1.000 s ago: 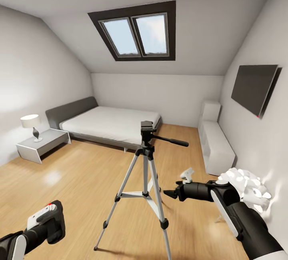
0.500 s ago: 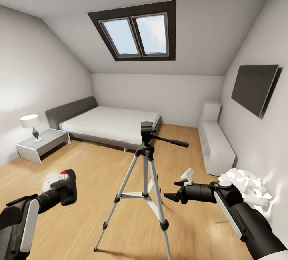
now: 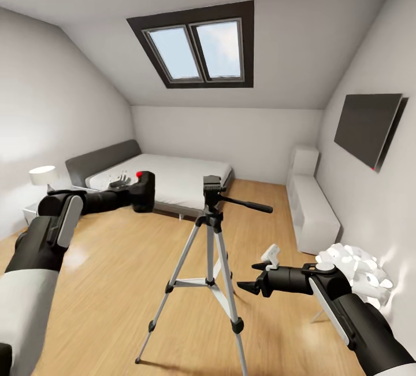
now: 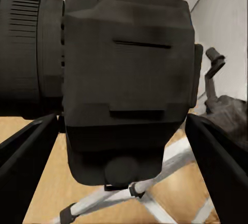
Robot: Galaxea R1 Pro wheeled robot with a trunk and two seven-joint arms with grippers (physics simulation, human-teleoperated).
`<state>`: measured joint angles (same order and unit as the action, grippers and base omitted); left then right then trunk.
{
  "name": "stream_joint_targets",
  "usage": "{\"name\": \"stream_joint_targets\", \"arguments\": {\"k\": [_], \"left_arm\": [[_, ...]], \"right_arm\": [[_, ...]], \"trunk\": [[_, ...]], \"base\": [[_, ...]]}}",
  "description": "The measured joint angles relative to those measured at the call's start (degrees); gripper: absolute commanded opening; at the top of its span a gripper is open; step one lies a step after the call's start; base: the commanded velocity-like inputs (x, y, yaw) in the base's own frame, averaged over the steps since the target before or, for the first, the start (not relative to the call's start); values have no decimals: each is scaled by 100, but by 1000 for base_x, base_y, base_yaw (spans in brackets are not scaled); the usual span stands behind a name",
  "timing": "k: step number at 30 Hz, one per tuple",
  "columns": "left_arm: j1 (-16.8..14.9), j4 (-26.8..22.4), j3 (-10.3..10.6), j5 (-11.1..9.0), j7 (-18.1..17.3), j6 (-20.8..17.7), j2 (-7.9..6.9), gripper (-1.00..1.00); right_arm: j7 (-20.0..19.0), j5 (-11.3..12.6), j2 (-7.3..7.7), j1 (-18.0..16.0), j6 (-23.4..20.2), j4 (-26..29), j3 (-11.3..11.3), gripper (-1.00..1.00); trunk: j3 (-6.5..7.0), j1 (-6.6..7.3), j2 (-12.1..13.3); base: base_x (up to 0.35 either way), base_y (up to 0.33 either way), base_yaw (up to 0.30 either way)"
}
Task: Attach the digital camera to the camera tripod in the bedroom.
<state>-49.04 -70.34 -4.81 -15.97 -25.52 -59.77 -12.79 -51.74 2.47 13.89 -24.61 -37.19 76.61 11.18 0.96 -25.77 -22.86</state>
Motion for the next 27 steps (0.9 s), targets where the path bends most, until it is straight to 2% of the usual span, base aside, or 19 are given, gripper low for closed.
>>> {"name": "stream_joint_targets", "arguments": {"k": [2,3,4,5,7,8,9,10,12,13,14,15,17,20,21,25,27], "left_arm": [[-466,414,243,-54,-325,0,-95,-100],[-928,939,465,5,-587,17,-158,-100],[-1208,1185,573,-141,-711,-9,-178,-100],[-1474,1473,687,-83,-824,-2,-193,-100],[-2039,2102,967,-88,-1055,-5,-198,-100],[-2572,2735,1333,34,-1307,25,-174,-100],[-2873,2990,1567,-156,-1442,-8,-137,-100],[-3136,3250,1831,-84,-1601,-4,-89,-100],[-3630,3702,2428,-69,-1950,0,34,-100],[-4053,4046,3068,38,-2337,32,155,-100],[-4270,4168,3411,-144,-2539,0,225,-100],[-4452,4277,3753,-44,-2758,5,278,-100],[-4759,4426,4387,-60,-3185,4,368,-100],[-5058,4517,5311,-49,-3790,6,489,-100],[-5201,4545,5891,-52,-4145,7,581,-100],[-5566,4577,7002,-51,-4826,19,757,-100],[-5781,4588,7458,-60,-5158,26,799,-100]], "right_arm": [[-20,4,-2,1,-8,0,-5,100],[-34,12,-2,-1,-14,0,-11,100],[-40,18,-4,-2,-17,0,-14,100],[-44,19,-11,-3,-19,0,-18,100],[-45,13,-35,-4,-23,-3,-29,100],[-35,5,-55,-4,-24,-8,-37,100],[-31,3,-63,-6,-20,-13,-39,100],[-26,-1,-68,-6,-14,-18,-40,100],[-14,-7,-81,-8,-3,-24,-41,100],[-1,-11,-93,-8,4,-28,-39,100],[3,-13,-98,-8,8,-29,-38,100],[7,-15,-102,-7,11,-30,-38,100],[14,-20,-108,-6,16,-33,-34,100],[29,-25,-118,-6,20,-38,-28,100],[55,-30,-129,-5,22,-40,-24,100],[163,-37,-146,-5,29,-42,-20,100],[235,-38,-152,-5,31,-43,-19,100]], "trunk": [[0,0,0],[0,-1,4],[0,1,-2],[0,0,0],[0,0,0],[0,-1,4],[1,1,-3],[0,1,-1],[0,1,-1],[0,0,2],[0,2,-4],[0,1,-2],[-1,1,-2],[-1,1,-1],[-1,1,-1],[-1,1,-2],[-1,1,-2]], "base": [[0,0,0],[0,0,0],[0,0,0],[0,0,0],[0,0,0],[0,0,0],[0,0,0],[0,0,0],[0,0,0],[0,0,0],[0,0,0],[0,0,0],[0,0,0],[0,0,0],[0,0,0],[0,0,0],[0,0,0]]}}
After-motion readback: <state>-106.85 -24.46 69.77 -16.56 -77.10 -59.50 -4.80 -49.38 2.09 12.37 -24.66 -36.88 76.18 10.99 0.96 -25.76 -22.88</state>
